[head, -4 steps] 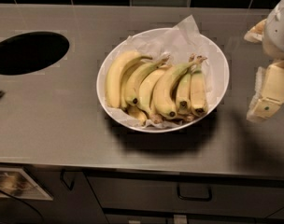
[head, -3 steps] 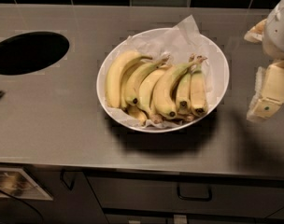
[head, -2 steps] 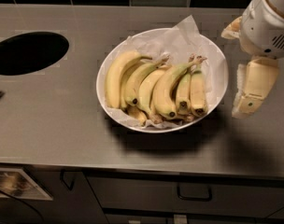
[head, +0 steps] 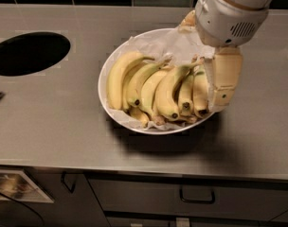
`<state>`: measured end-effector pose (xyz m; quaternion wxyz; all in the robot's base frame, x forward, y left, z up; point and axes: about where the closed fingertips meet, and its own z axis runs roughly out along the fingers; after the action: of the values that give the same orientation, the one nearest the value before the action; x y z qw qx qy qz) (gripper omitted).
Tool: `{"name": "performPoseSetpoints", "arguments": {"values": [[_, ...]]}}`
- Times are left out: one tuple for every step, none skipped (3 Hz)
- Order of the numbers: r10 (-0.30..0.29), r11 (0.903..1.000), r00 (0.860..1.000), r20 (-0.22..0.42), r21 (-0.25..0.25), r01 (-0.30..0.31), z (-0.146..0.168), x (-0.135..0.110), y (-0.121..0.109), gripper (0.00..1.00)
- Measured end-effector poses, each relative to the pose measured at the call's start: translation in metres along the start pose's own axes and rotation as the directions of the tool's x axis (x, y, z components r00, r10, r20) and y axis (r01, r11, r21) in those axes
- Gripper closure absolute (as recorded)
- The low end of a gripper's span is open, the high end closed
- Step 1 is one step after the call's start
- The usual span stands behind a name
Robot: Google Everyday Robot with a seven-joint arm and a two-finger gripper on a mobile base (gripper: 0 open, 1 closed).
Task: Pick banana from white bowl
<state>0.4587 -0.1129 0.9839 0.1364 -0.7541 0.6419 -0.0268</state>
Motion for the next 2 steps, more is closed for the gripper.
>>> {"name": "performPoseSetpoints", "arguments": {"values": [[0.0, 1.0, 1.0, 0.0, 0.0, 0.0, 0.0, 0.0, 0.0, 0.0], [-0.009, 0.9999, 1.0, -0.03, 0.006, 0.01, -0.0082, 0.0079, -0.0079, 0.0]]}}
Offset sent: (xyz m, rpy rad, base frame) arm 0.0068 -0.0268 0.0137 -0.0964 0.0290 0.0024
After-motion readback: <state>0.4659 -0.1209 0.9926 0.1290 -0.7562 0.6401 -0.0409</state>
